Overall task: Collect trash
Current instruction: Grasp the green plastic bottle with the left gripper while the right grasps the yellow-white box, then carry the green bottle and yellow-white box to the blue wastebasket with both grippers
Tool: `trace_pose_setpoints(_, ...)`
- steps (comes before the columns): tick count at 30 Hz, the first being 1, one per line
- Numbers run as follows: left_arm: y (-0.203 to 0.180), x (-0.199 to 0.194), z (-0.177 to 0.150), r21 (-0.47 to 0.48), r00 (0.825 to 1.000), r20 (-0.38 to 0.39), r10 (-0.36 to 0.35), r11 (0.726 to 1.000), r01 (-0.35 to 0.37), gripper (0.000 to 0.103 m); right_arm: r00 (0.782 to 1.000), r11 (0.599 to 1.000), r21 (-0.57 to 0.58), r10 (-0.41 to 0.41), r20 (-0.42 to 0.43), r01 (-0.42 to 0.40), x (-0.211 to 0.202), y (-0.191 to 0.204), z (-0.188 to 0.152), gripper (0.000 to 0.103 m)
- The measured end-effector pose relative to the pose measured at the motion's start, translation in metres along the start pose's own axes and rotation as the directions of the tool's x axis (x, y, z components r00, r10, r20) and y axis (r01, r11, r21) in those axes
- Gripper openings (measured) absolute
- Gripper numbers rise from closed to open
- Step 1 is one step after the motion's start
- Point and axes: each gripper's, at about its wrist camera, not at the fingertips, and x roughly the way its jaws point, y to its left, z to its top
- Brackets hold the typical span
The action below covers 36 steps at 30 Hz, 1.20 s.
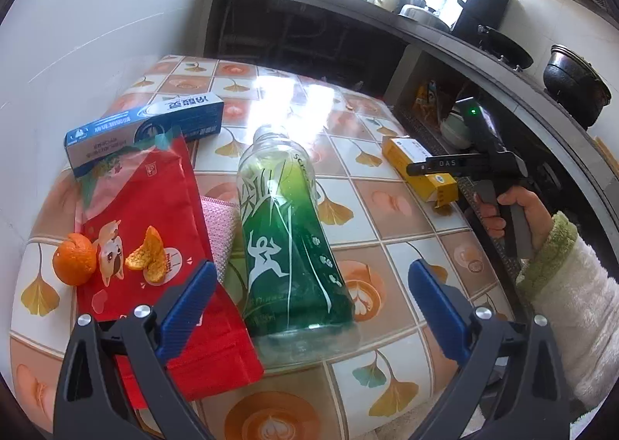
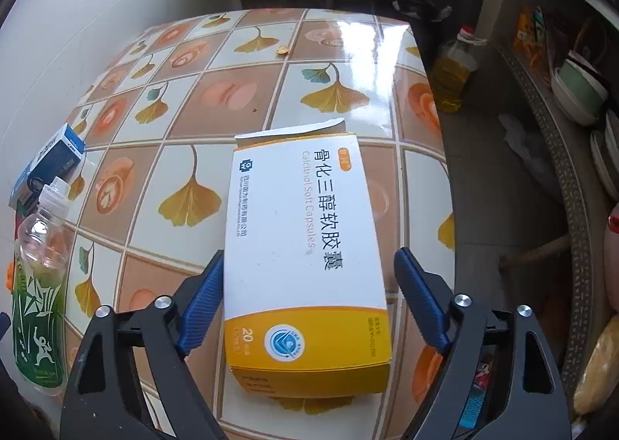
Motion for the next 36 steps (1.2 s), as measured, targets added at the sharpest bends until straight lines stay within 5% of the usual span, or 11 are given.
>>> trace_pose_setpoints(7,-0.010,0.028,0.014,0.044,0.992,-0.081,0.097,0.995,-0.093,0.096,0.999,1.000,0.000,-0.017,0.035,0.017,-0.009,0.006,-0.014,0.069)
trace_pose_setpoints(19,-0.029,0.062,0.023,0.153,0.948,-0.136,0.287,0.952,-0.266,0.062,0.985,0.998,-0.005,0.064,0.158,-0.064,-0.065,0.023,-0.063,0.068)
trace_pose_setpoints(30,-0.078,0.051,-0.006,0.199,0.974,-0.195,0.111,0.977,-0.071,0.061,0.975,0.990,0.060,0.116,0.190,-0.130,-0.099,0.010,-0.115,0.068)
trace_pose_setpoints(36,-0.085,0.052,-0.015,0.097,0.947,-0.319,-0.029,0.993,0.063,0.063,0.979,0.985,0.089,0.129,0.160,-0.145,-0.099,0.011,-0.151,0.068)
